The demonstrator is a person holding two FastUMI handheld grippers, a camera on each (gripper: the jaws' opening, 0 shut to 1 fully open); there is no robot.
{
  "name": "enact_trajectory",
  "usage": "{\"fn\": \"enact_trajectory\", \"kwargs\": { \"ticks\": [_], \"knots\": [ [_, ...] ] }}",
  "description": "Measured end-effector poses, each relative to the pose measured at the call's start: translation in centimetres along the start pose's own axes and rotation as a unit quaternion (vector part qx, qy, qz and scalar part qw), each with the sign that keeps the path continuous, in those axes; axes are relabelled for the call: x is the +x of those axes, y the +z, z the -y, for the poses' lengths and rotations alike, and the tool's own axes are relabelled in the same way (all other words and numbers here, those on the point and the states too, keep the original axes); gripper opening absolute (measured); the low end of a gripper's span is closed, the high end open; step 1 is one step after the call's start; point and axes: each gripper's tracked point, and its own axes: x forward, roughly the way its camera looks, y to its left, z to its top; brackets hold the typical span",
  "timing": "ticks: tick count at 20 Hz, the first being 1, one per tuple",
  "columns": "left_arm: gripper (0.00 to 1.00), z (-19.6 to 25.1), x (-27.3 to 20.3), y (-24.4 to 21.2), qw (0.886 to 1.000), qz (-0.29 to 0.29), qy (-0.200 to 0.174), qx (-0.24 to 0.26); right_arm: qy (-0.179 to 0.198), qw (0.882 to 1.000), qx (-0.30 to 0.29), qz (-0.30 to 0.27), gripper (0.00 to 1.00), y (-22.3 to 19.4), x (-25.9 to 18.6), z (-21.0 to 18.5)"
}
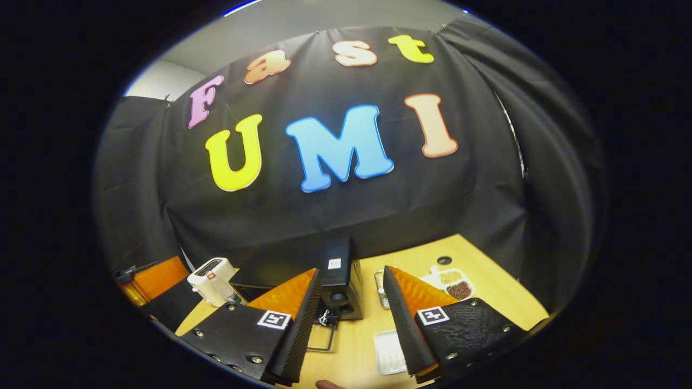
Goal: Open the electric oven with the left hand, put the food in, and close the electric oven.
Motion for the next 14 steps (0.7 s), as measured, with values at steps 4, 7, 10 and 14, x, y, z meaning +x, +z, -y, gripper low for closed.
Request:
{"fn": "enact_trajectory", "kwargs": {
  "ticks": [4, 7, 10, 14],
  "knots": [
    [0.98, 1.6, 0.1, -0.1, 1.0, 0.001, -0.008, 0.005, 0.007, 0.999, -0.02, 0.037, 0.81, 2.4, -2.1, -0.2],
    [0.98, 2.4, 0.2, -0.5, 1.0, -0.004, -0.015, 0.011, 0.005, 0.999, -0.012, 0.033, 0.89, 2.1, -2.2, 0.1],
    [0.98, 2.7, 0.1, -0.6, 1.0, -0.005, -0.014, 0.014, -0.004, 0.999, -0.01, 0.039, 0.89, 2.4, -2.1, 0.6],
    [0.94, 2.0, 1.0, -4.6, 0.998, -0.065, -0.006, 0.003, -0.007, 1.0, -0.014, 0.025, 0.9, 1.8, -2.0, 1.0]
  ]
}}
